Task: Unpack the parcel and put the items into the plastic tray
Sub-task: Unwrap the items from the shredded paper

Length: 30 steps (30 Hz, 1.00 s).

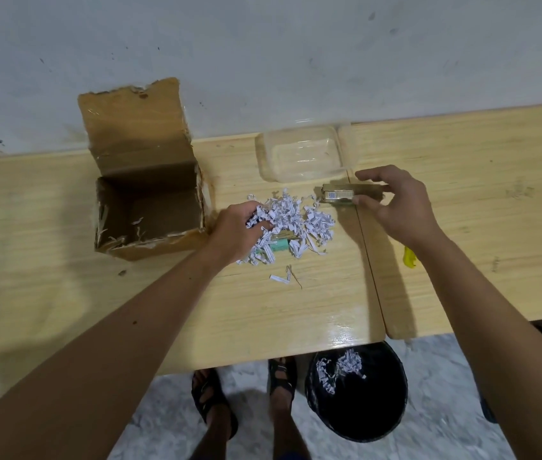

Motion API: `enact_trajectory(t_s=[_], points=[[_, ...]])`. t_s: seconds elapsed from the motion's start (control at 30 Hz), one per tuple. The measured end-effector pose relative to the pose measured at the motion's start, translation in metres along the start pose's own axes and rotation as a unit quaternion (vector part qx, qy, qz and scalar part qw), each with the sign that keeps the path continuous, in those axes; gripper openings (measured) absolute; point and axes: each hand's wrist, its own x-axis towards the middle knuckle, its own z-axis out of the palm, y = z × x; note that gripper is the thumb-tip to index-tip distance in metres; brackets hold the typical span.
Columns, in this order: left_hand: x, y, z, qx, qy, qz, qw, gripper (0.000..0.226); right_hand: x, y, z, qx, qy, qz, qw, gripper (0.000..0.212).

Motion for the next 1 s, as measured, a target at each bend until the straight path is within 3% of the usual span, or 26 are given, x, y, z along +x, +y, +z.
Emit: enact_trajectory(t_s=[0.13,0.27,0.37,0.7,0.9,1.0], points=[[0.0,-0.003,0.0,-0.016,-0.005,-0.008,1.0,0.082,-0.021,-0.039,0.027,0.047,-0.095,-0.057,0.993,0.028],[-0.004,0.003,0.0,0.0,0.008,-0.011,1.0,0.057,-0.035,-0.051,0.064,0.047,-0.212,-0.101,0.971,0.024],[-0.007,0.008,0.0,-0.006,0.019,-0.017,1.0,0.044,-0.033,-0.046,0.077,0.025,-0.211,-0.111,0.971,0.034],[-0.009,0.013,-0.001,-0.003,0.026,-0.018,0.999,0.044,-0.027,-0.044,0.09,-0.037,-0.203,-0.073,0.976,0.05],[-0.014,0.018,-0.004,0.0,0.021,-0.015,1.0,0.041,-0.03,-0.043,0.091,-0.073,-0.194,-0.14,0.968,0.038],[-0.012,0.014,-0.003,-0.014,0.014,-0.024,1.0,0.044,-0.037,-0.04,0.083,-0.068,-0.18,-0.15,0.97,0.042]])
